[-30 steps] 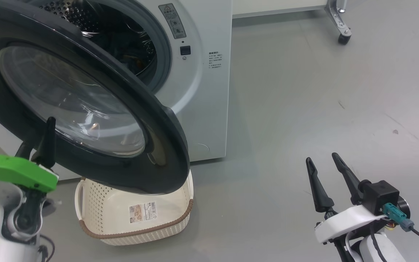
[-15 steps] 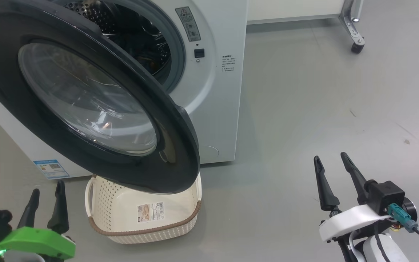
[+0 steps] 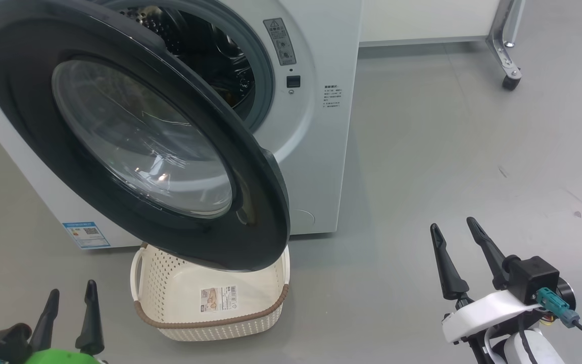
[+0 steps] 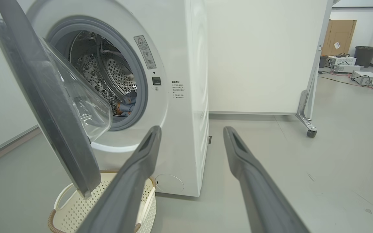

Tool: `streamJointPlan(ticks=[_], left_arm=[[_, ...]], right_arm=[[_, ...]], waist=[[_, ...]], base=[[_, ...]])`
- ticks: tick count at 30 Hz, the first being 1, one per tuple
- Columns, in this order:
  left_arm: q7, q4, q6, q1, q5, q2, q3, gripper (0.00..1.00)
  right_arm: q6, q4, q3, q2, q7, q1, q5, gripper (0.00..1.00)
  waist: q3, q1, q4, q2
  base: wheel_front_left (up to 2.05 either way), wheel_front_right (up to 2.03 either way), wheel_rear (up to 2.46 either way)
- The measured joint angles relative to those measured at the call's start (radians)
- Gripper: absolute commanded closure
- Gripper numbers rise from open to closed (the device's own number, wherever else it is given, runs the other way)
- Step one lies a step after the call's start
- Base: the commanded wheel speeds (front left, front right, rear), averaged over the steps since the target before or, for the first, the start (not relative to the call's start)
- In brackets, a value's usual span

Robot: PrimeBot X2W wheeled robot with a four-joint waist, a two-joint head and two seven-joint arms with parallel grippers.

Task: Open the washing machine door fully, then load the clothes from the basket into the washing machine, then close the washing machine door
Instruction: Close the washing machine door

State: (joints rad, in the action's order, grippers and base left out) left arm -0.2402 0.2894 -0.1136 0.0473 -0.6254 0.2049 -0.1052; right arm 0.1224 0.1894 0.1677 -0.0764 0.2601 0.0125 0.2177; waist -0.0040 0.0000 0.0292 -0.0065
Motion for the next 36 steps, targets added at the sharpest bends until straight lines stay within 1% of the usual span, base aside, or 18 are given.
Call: streamJointPlan(ticks=[5,13,24,25,26,27,28,36], left_arm=[[-0.003,-0.004,0.001,0.016,0.034,-0.002,-0.006,0.00],[-0.009,-0.009,0.010,0.045,0.039,-0.026,0.008,0.00],[-0.009,-0.043,0.010,0.055,0.053,-0.037,0.043,0.00],[-0.009,-0.046,0.010,0.056,0.053,-0.039,0.046,0.00],[-0.009,-0.048,0.010,0.056,0.054,-0.041,0.049,0.00],[-0.009,-0.051,0.010,0.056,0.058,-0.044,0.052,0.00],[-0.009,-0.054,0.010,0.056,0.063,-0.047,0.056,0.00],[-0.009,-0.072,0.010,0.061,0.081,-0.060,0.072,0.00]], right_arm=[[0.000,0.001,-0.002,0.001,0.000,-0.002,0.000,0.00],[0.000,0.005,-0.001,0.002,0.000,-0.003,0.000,0.00],[0.000,0.013,0.004,0.004,0.000,-0.003,0.000,0.00],[0.000,0.014,0.004,0.004,0.000,-0.003,0.000,0.10],[0.000,0.015,0.004,0.004,0.000,-0.003,0.000,0.61],[0.000,0.016,0.004,0.005,0.000,-0.004,0.000,0.94],[0.000,0.016,0.004,0.005,0.000,-0.004,0.000,1.00],[0.000,0.017,0.004,0.005,0.000,-0.004,0.000,1.00]], waist=[[-0.011,0.0000,0.012,0.0000],[-0.028,0.0000,0.026,0.0000],[-0.034,0.0000,0.032,0.0000],[-0.034,0.0000,0.032,0.0000],[-0.034,0.0000,0.032,0.0000],[-0.034,0.0000,0.032,0.0000],[-0.034,0.0000,0.032,0.0000],[-0.033,0.0000,0.030,0.0000]], base=[[0.00,0.00,0.00],[0.00,0.00,0.00],[0.00,0.00,0.00],[0.00,0.00,0.00],[0.00,0.00,0.00],[0.00,0.00,0.00],[0.00,0.00,0.00],[0.00,0.00,0.00]])
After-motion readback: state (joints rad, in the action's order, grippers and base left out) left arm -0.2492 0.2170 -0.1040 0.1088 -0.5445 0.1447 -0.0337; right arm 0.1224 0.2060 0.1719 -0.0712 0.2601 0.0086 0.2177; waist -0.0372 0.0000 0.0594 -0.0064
